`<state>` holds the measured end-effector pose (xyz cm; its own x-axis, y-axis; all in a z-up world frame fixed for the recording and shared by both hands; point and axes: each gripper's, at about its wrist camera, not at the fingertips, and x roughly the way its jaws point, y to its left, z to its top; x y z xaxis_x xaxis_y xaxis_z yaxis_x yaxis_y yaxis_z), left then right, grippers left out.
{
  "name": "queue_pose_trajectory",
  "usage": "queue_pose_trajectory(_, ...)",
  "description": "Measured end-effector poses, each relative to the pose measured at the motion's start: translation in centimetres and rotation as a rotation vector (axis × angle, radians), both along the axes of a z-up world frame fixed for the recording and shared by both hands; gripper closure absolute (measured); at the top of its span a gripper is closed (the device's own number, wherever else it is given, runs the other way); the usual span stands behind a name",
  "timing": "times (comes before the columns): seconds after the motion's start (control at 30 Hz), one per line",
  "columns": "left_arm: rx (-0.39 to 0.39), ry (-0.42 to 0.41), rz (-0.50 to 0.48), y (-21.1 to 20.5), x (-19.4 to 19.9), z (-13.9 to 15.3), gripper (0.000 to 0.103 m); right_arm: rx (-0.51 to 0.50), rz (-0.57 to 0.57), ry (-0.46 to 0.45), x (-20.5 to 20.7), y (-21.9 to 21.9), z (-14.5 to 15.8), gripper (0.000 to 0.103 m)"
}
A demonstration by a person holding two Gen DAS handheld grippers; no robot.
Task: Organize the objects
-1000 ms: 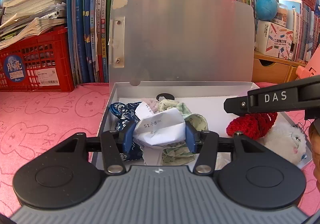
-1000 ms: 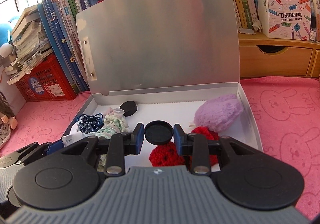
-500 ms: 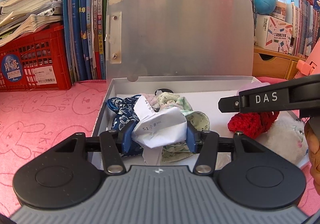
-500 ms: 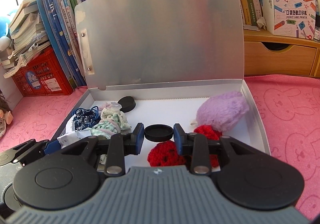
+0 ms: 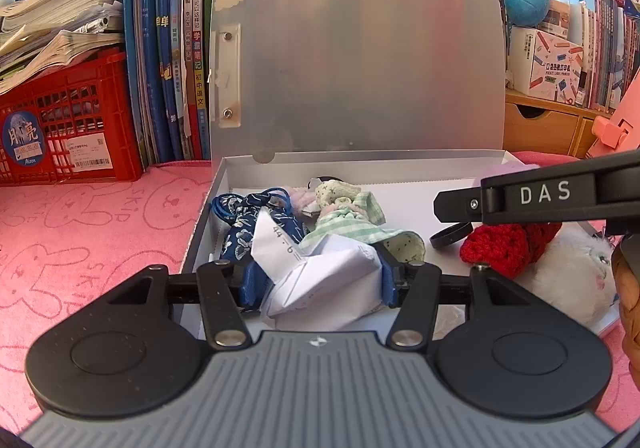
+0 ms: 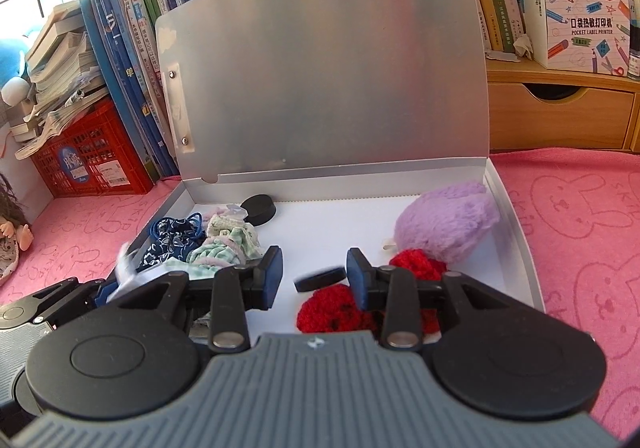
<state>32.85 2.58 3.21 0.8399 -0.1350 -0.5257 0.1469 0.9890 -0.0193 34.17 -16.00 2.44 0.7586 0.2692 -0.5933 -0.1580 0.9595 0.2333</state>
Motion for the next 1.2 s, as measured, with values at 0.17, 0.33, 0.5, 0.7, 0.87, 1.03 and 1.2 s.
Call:
queue_pose_trajectory(0.17,-0.017,0.013,0.019,0.2,-0.4,0.5,0.031,-0.009,-0.005,-0.023,-0.8,-0.2,0.8,0.042)
queue_pose_trajectory(0.33,-0.018,0.008,0.037,0.3,-1.1,1.3,0.020,-0.025,-0.018,-0.054,-2.1,-0.8,2.0,0.037)
queue_pose_trajectory(0.5,-0.019,-0.011,0.032,0.2,-2.4,2.6,0.011,-0.030,-0.049,-0.076,-3.4,-1.9,3.1,0.031)
queue_pose_trajectory(0.7,-0.028,-0.034,0.007,-0.1,-4.4,4.2,0.004,-0.032,-0.076,-0.106,-5.6,-3.2,4.5,0.020)
queue_pose_trajectory(0.87,-0.032,-0.043,-0.013,-0.6,-6.6,5.3,0.002,-0.036,-0.108,-0.129,-8.1,-4.7,5.6,0.013)
queue_pose_trajectory(1.03,-0.014,-0.085,-0.016,-1.0,-9.3,6.3,0.000,-0.040,-0.139,-0.147,-10.7,-6.0,6.1,0.002)
queue_pose_trajectory(1.2,-0.022,-0.089,-0.017,-1.3,-11.6,6.6,0.000,-0.044,-0.144,-0.162,-13.2,-6.8,6.3,0.000)
